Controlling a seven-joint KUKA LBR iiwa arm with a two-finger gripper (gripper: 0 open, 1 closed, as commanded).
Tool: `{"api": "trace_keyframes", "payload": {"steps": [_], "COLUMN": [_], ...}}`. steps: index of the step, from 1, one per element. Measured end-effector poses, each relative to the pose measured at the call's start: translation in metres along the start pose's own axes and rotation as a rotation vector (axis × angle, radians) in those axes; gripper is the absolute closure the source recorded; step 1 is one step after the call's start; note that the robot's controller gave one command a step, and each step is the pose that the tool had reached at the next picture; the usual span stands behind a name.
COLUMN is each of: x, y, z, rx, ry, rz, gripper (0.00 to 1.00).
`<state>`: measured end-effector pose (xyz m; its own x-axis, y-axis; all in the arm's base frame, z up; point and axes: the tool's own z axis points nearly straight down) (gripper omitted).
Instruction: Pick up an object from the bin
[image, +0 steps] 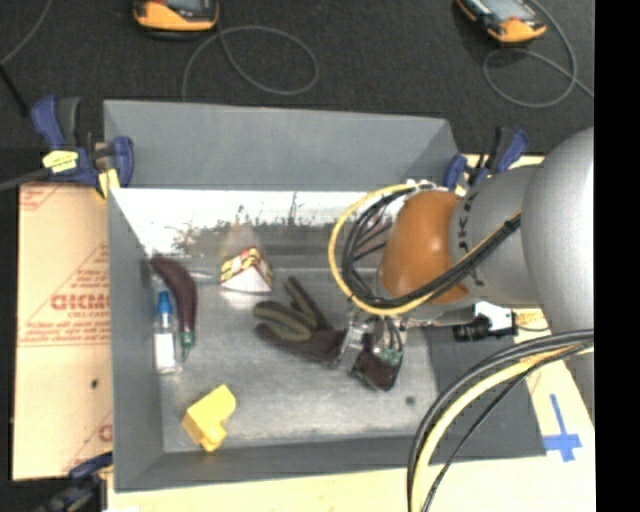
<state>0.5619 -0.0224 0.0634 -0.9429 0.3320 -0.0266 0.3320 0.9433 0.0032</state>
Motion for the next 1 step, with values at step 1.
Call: {"api": "trace_keyframes", "payload": {"steps": [1], "x": [0.0031], "y": [-0.0003], "z": [-0.0183], "rx": [0.002], "ry": [0.012], "rz": [-0.003], "gripper": [1.00]}}
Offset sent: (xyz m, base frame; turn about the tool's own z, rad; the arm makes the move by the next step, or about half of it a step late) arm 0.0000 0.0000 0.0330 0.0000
